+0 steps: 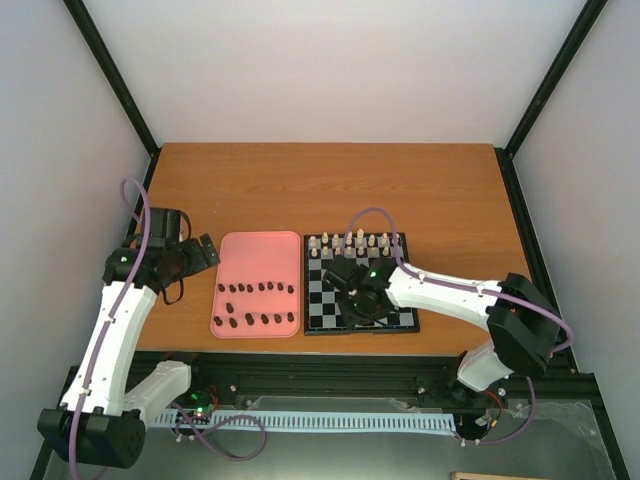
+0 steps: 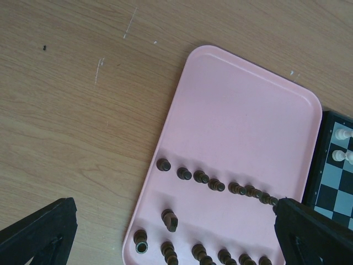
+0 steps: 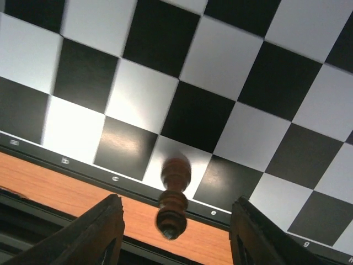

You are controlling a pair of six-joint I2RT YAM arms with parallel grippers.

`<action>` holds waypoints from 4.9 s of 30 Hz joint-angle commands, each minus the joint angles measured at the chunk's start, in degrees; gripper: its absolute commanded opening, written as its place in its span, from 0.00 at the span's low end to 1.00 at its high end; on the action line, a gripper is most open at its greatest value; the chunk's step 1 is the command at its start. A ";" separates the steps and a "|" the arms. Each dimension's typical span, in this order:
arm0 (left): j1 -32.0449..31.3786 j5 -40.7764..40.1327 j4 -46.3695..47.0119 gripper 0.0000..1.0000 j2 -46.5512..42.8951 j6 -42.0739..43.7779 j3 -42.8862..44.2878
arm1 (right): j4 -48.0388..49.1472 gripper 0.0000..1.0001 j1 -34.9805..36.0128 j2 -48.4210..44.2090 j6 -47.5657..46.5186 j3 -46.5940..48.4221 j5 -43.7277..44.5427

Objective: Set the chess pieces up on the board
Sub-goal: Place the chess piece on the chessboard, then pick up the chess piece from the storage box, then place the chess piece on the chessboard.

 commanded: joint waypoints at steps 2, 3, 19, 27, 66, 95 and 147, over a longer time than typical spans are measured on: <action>0.45 0.10 0.25 1.00 -1.34 0.21 0.07 | -2.65 0.58 -0.20 -2.44 -2.94 7.80 0.16; 0.49 0.08 0.29 1.00 -1.33 0.21 0.02 | -3.18 0.59 -0.19 -2.02 -3.57 9.57 -0.25; 0.43 0.11 0.75 1.00 -0.32 0.79 0.89 | -3.41 0.48 -0.20 23.27 -13.40 39.15 -3.02; 0.42 0.18 0.57 1.00 -0.01 0.73 1.18 | -3.07 0.43 -0.26 33.40 -16.47 45.13 -5.39; 0.41 -0.76 -0.14 1.00 0.03 0.73 -0.43 | -2.02 0.03 -1.49 37.20 -18.84 47.47 -9.09; 0.44 0.32 1.09 1.00 0.34 0.60 -1.66 | -0.89 0.03 0.40 19.96 -12.20 24.73 -4.01; 0.48 -0.07 0.67 1.00 -0.04 0.62 -2.72 | 1.34 0.09 3.01 25.12 -13.36 23.40 -6.17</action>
